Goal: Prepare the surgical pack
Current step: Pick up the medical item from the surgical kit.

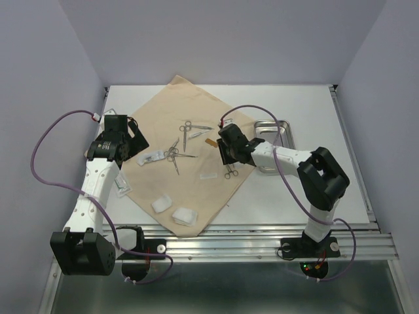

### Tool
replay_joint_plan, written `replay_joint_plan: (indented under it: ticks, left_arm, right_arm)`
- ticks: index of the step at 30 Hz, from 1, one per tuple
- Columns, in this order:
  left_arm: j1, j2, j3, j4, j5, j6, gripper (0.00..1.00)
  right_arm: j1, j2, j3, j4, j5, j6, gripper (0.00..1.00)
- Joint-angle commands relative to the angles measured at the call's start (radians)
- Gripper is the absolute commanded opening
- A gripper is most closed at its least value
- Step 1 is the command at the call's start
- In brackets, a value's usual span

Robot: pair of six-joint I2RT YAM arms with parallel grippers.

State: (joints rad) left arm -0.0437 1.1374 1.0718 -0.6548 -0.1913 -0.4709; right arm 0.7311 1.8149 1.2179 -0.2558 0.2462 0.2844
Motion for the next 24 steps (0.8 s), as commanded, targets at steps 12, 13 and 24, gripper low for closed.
replay_joint_plan:
  ticks: [12,13,24]
  left_arm:
    - [0.004,-0.01,-0.021,0.02,-0.02,0.021,0.99]
    - [0.004,-0.01,-0.021,0.021,-0.02,0.021,0.99]
    - [0.004,-0.008,-0.021,0.02,-0.02,0.023,0.99]
  right_arm:
    - [0.03,0.141,0.086,-0.04,-0.015,0.012,0.38]
    - [0.03,0.149,0.088,-0.042,-0.007,0.015,0.37]
    - [0.048,0.107,0.107,-0.062,0.034,0.022,0.09]
